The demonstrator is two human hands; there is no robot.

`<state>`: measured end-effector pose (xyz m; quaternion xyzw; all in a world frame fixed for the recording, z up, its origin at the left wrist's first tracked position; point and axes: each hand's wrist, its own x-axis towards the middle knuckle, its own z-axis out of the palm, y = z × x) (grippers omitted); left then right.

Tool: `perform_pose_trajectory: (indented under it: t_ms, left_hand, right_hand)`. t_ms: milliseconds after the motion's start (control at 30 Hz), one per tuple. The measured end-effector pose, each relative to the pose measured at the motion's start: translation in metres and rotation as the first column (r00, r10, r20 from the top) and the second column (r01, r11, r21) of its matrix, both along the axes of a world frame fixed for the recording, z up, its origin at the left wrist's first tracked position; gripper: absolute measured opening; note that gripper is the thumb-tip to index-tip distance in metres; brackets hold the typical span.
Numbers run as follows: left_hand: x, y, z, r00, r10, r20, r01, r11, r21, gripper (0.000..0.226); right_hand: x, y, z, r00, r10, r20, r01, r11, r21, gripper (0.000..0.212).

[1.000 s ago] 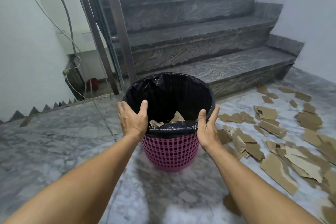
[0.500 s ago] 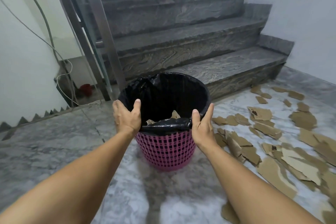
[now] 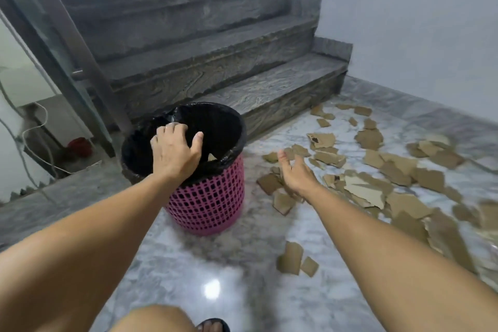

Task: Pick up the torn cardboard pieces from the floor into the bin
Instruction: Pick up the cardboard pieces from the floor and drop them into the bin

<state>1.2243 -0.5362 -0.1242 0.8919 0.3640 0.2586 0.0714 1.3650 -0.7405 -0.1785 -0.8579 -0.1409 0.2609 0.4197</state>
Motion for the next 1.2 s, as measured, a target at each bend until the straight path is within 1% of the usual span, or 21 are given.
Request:
perform_pose_trajectory:
  t_ms: [67, 100, 167, 233, 300, 367, 467, 567, 633, 733, 800, 833, 900, 933, 1000, 1067, 1133, 1200]
  left_hand:
    - [0.017, -0.03, 0.009, 0.987, -0.16, 0.012, 0.16, 0.985, -0.067, 0.033]
    - [0.027, -0.047, 0.012, 0.974, -0.229, 0.003, 0.227, 0.965, -0.131, 0.026]
    - [0.048, -0.072, 0.014, 0.937, -0.337, -0.092, 0.3, 0.912, -0.279, 0.021]
    - [0.072, -0.091, 0.005, 0.87, -0.428, -0.245, 0.306, 0.858, -0.414, 0.021]
    - [0.092, -0.1, -0.011, 0.796, -0.492, -0.353, 0.282, 0.817, -0.503, 0.021]
    - [0.111, -0.104, -0.035, 0.749, -0.522, -0.408, 0.264, 0.8, -0.539, 0.022]
    - [0.133, -0.106, -0.074, 0.716, -0.53, -0.454, 0.22, 0.789, -0.574, 0.019]
    - [0.152, -0.103, -0.115, 0.668, -0.537, -0.515, 0.194, 0.794, -0.576, 0.017]
    - [0.165, -0.097, -0.142, 0.66, -0.527, -0.535, 0.167, 0.797, -0.58, 0.022]
    - [0.186, -0.086, -0.179, 0.673, -0.517, -0.529, 0.138, 0.79, -0.597, 0.036]
    - [0.198, -0.076, -0.2, 0.69, -0.501, -0.521, 0.145, 0.802, -0.579, 0.054]
    - [0.206, -0.071, -0.214, 0.699, -0.493, -0.517, 0.152, 0.81, -0.567, 0.068]
    - [0.216, -0.063, -0.235, 0.697, -0.473, -0.539, 0.144, 0.828, -0.541, 0.094]
    - [0.218, -0.061, -0.244, 0.692, -0.463, -0.554, 0.133, 0.836, -0.533, 0.102]
    - [0.217, -0.057, -0.256, 0.674, -0.462, -0.577, 0.109, 0.834, -0.541, 0.111]
    - [0.218, -0.053, -0.268, 0.663, -0.473, -0.58, 0.096, 0.822, -0.562, 0.116]
    - [0.223, -0.05, -0.276, 0.663, -0.473, -0.58, 0.118, 0.832, -0.543, 0.12]
    - [0.228, -0.047, -0.28, 0.681, -0.445, -0.581, 0.111, 0.847, -0.519, 0.129]
  right_hand:
    - [0.012, -0.036, 0.004, 0.999, -0.015, -0.036, 0.013, 0.998, -0.057, 0.095]
    - [0.019, -0.056, 0.004, 0.998, -0.025, -0.05, 0.021, 0.996, -0.084, 0.097]
    - [0.033, -0.085, -0.002, 0.995, -0.061, -0.083, 0.052, 0.992, -0.114, 0.094]
    - [0.048, -0.111, -0.014, 0.989, -0.099, -0.109, 0.084, 0.987, -0.139, 0.09]
    - [0.06, -0.129, -0.024, 0.988, -0.101, -0.12, 0.08, 0.982, -0.172, 0.084]
    - [0.071, -0.143, -0.041, 0.989, -0.095, -0.113, 0.07, 0.976, -0.208, 0.073]
    - [0.088, -0.157, -0.073, 0.991, -0.101, -0.087, 0.072, 0.954, -0.29, 0.067]
    - [0.104, -0.16, -0.109, 0.993, -0.079, -0.088, 0.048, 0.952, -0.303, 0.048]
    - [0.116, -0.159, -0.132, 0.995, -0.065, -0.08, 0.035, 0.941, -0.337, 0.044]
    - [0.13, -0.151, -0.161, 0.998, -0.055, -0.017, 0.044, 0.916, -0.4, 0.051]
    - [0.139, -0.144, -0.178, 1.0, -0.028, 0.012, 0.031, 0.904, -0.426, 0.052]
    - [0.146, -0.14, -0.189, 0.999, -0.013, 0.032, 0.025, 0.899, -0.437, 0.055]
    - [0.155, -0.132, -0.205, 0.997, 0.019, 0.08, 0.021, 0.886, -0.463, 0.066]
    - [0.157, -0.128, -0.21, 0.994, 0.043, 0.102, 0.011, 0.875, -0.483, 0.074]
    - [0.159, -0.122, -0.219, 0.985, 0.108, 0.137, -0.014, 0.83, -0.558, 0.092]
    - [0.161, -0.114, -0.229, 0.977, 0.141, 0.162, -0.01, 0.784, -0.621, 0.105]
    - [0.167, -0.108, -0.232, 0.984, 0.098, 0.15, 0.016, 0.783, -0.622, 0.112]
    - [0.175, -0.105, -0.228, 0.992, 0.063, 0.113, 0.017, 0.802, -0.597, 0.11]
